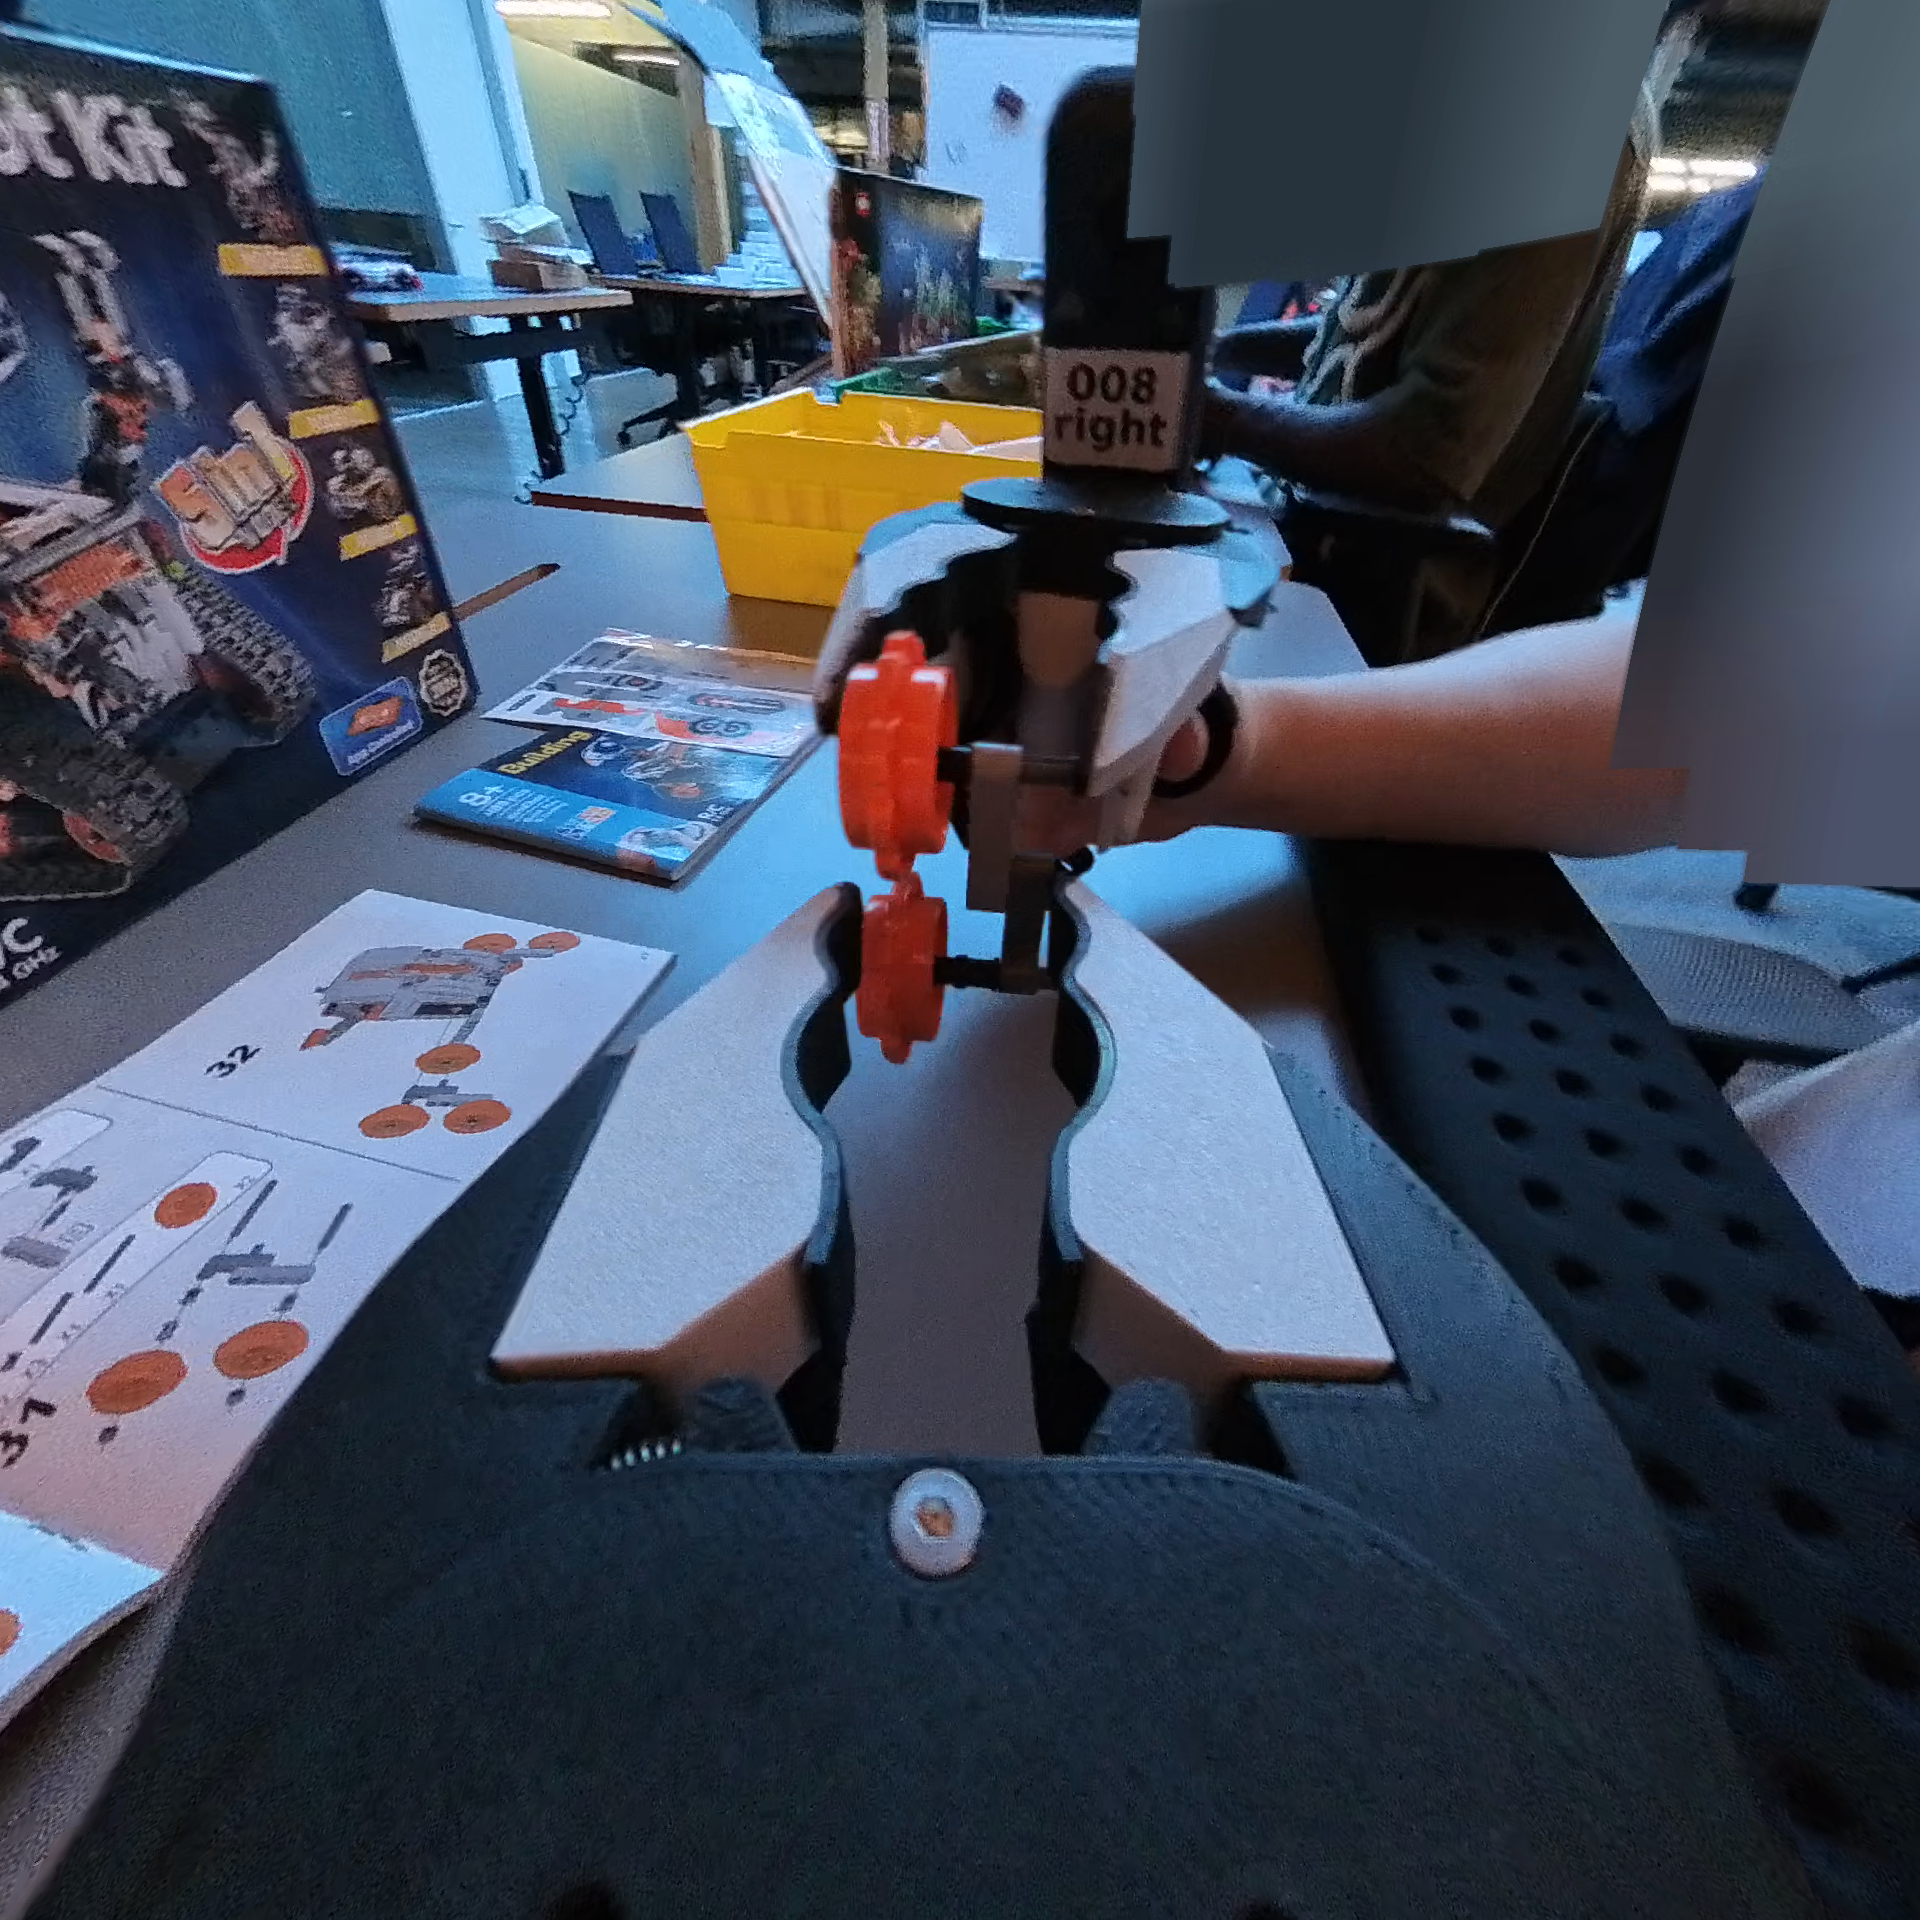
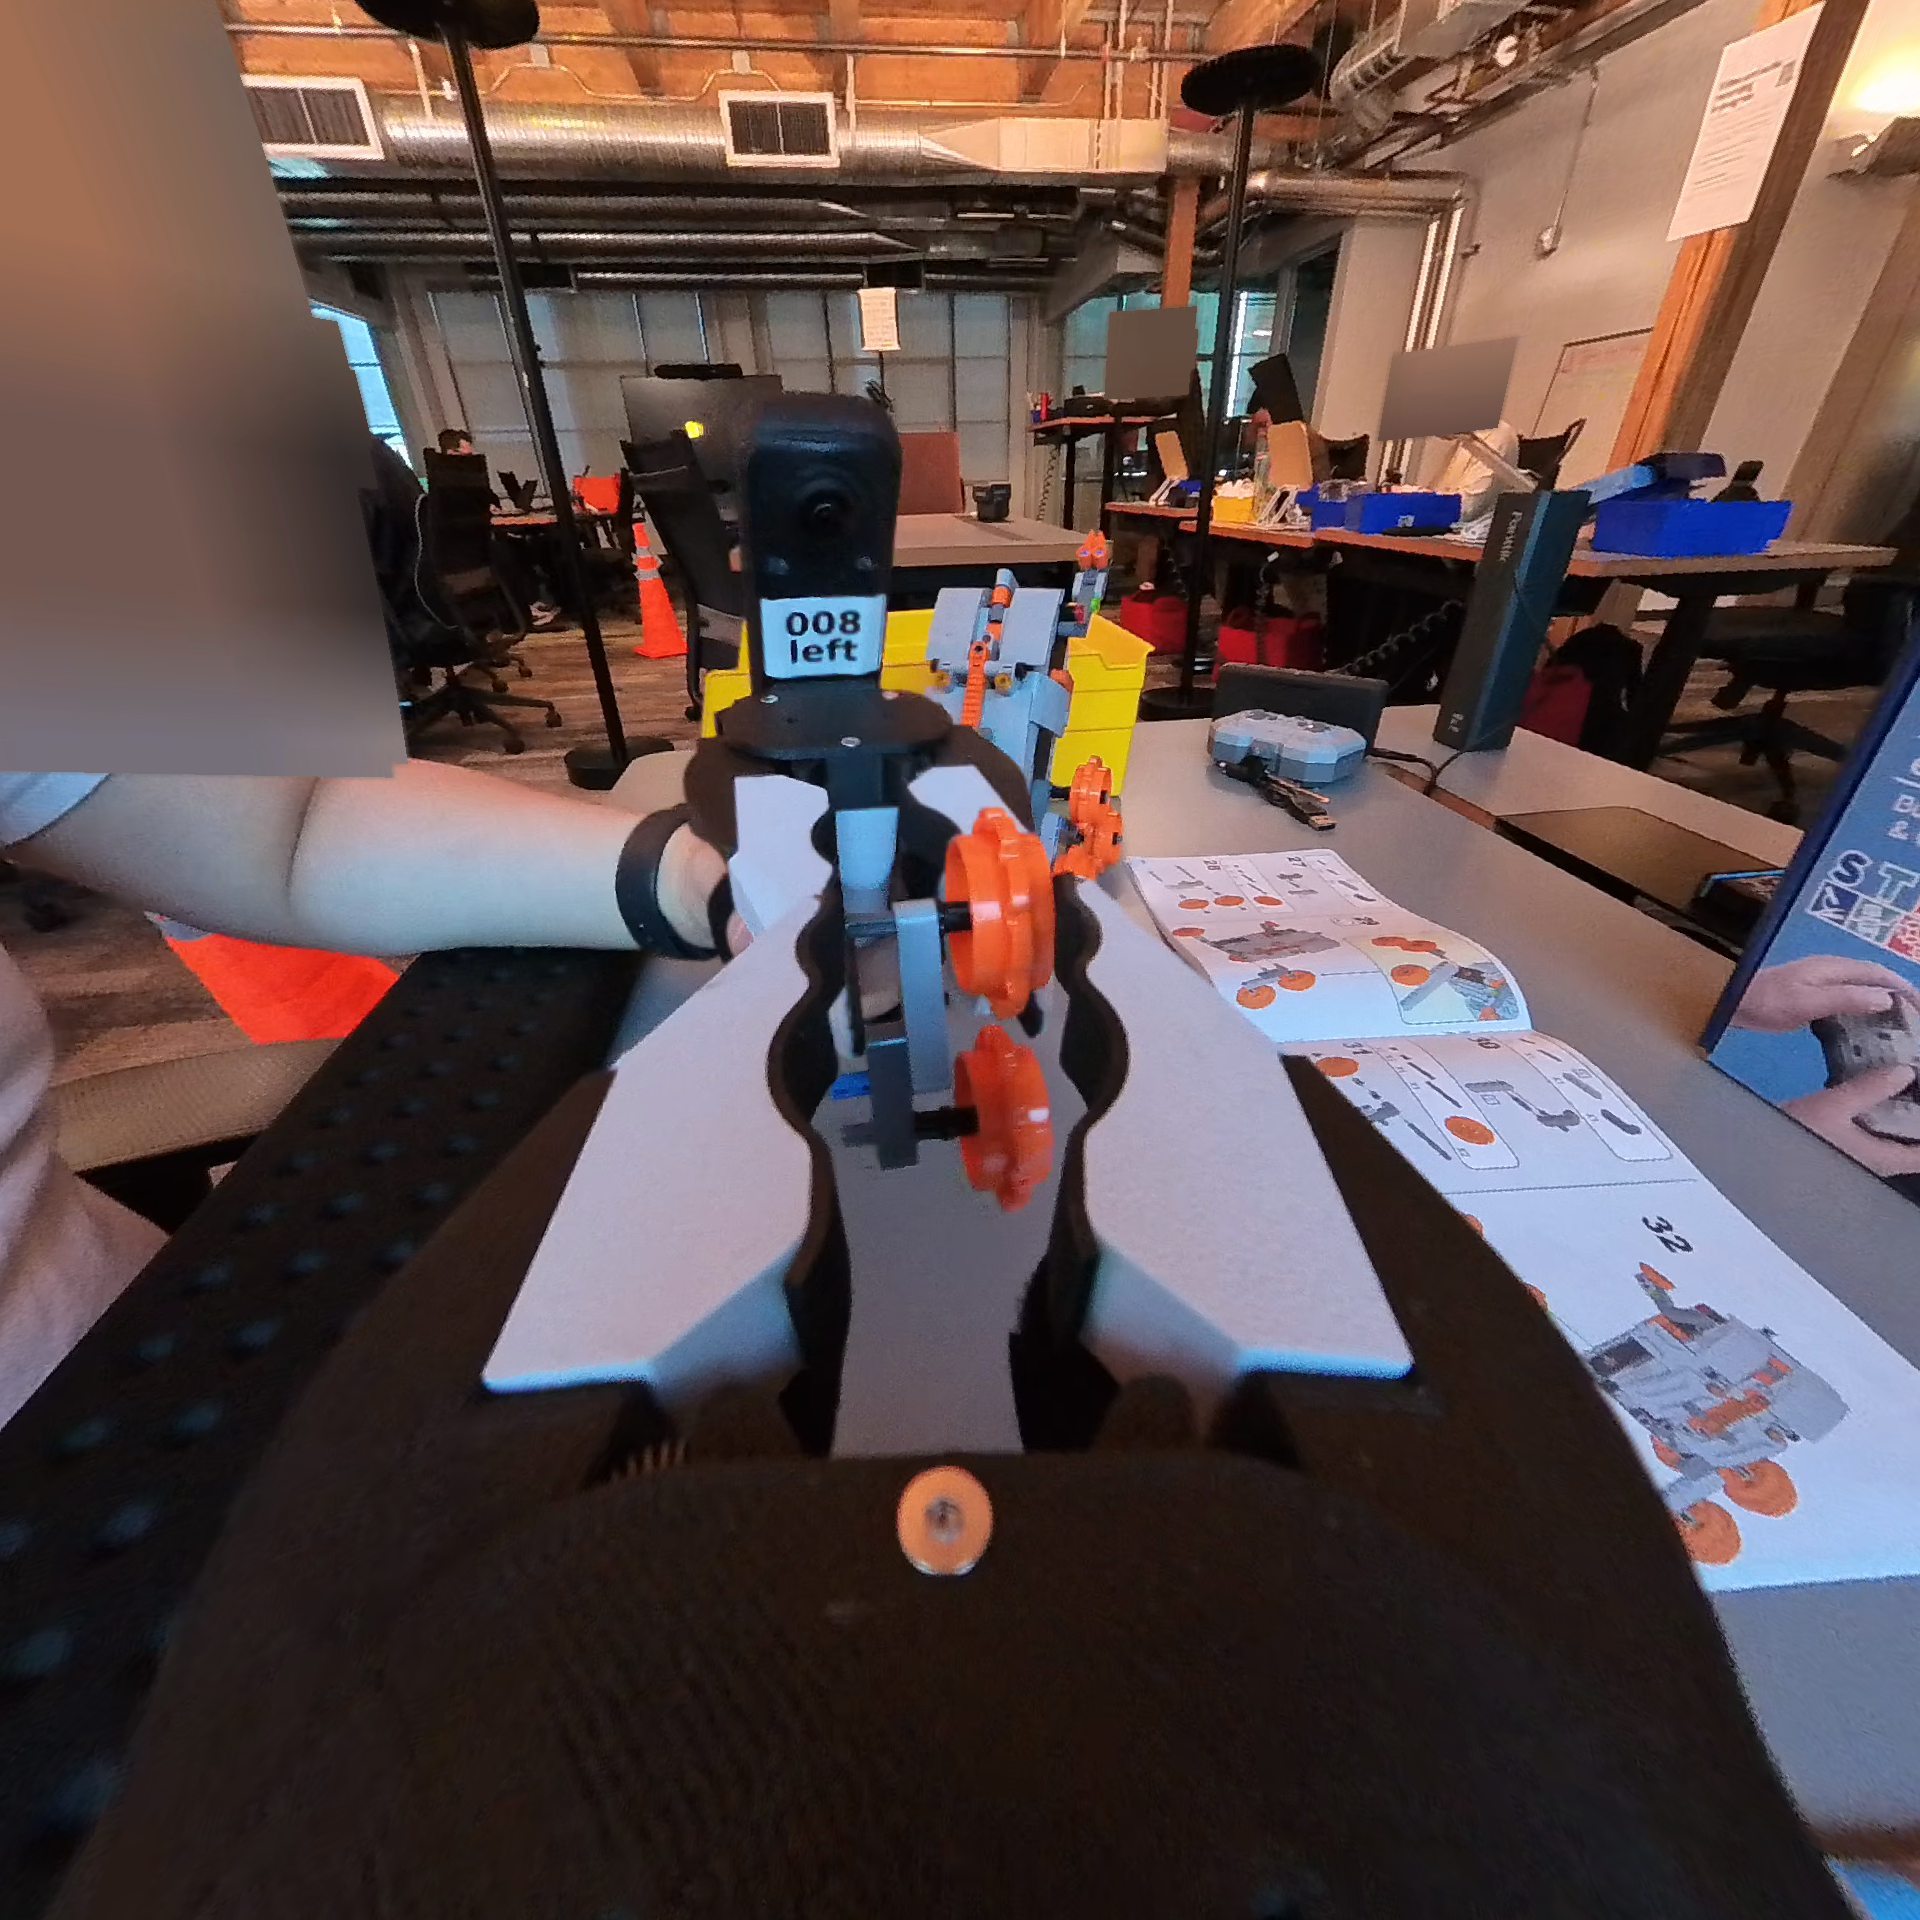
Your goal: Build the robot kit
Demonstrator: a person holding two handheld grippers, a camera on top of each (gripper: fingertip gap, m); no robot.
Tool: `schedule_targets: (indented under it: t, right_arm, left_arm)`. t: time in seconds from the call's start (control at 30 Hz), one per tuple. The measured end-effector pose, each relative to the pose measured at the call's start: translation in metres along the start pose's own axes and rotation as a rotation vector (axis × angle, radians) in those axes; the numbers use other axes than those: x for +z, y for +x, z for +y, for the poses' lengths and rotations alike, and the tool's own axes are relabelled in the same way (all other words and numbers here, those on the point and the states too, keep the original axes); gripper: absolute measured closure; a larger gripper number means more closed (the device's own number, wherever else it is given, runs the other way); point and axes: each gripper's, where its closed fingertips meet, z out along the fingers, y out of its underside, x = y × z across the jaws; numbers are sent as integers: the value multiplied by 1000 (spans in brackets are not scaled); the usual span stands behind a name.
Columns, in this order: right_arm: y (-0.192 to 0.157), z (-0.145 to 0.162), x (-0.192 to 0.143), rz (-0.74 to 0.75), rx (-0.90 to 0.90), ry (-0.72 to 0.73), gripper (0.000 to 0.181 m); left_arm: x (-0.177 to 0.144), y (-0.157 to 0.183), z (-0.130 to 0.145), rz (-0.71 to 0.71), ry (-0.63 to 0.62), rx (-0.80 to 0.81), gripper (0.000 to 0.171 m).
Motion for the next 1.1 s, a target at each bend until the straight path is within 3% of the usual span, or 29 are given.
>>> schedule_targets:
  t: [0.33, 0.63, 0.73, 1.1]
  right_arm:
    - [1, 3, 2, 14, -4, -13, 141]
    - [-3, 5, 2, -24, -7, -30, 134]
    - [1, 7, 2, 9, -25, -44, 142]
    - [0, 11, 3, 16, -39, -79, 142]
  left_arm:
    - [-8, -8, -15, -22, 83, -68, 141]
    - [-9, -7, -14, -30, 54, -35, 146]
    - [-9, -6, -13, -28, 49, -28, 145]
    - [-11, -5, -11, -1, 36, -37, 144]
